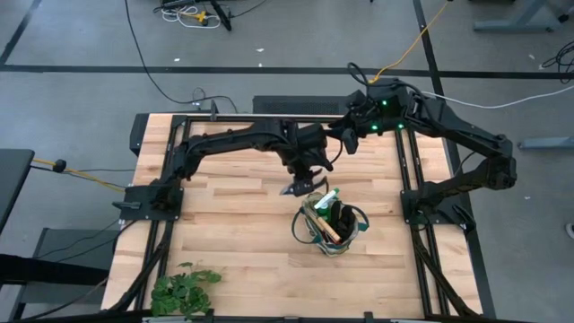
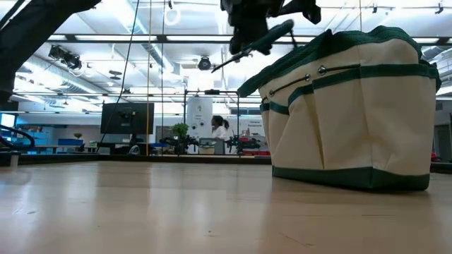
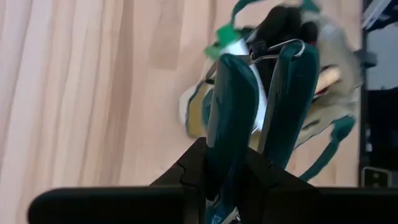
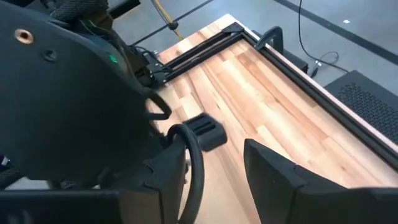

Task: Pick & Place Garden tools in Gardening bag
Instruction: Put the green shear scissors into the green gardening bag

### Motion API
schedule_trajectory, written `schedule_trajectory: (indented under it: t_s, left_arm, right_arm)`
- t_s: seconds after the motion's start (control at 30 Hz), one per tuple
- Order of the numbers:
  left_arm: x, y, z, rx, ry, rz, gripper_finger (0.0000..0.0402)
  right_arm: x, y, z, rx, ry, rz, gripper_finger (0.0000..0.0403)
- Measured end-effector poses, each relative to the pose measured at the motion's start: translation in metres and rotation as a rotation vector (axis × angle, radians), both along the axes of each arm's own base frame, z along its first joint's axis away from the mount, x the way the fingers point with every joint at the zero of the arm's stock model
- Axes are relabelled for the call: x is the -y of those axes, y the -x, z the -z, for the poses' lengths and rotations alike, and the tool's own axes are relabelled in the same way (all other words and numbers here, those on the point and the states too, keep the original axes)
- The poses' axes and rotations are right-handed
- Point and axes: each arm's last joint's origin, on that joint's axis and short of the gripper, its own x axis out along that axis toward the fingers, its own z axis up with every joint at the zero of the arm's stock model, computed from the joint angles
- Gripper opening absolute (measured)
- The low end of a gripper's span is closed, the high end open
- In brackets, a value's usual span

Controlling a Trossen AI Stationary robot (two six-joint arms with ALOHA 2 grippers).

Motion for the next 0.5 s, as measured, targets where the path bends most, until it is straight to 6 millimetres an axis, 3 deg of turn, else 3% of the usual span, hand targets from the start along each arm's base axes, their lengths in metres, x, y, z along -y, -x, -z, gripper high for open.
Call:
schedule_trajectory:
  t_s: [0.5]
  left_arm:
    - [0.013,-0.023,-0.017,0.297,0.125,0.105,0.0055]
  right_arm:
    - [0.004,0.031,-0.018,0.077,0.050,0.054,0.0165]
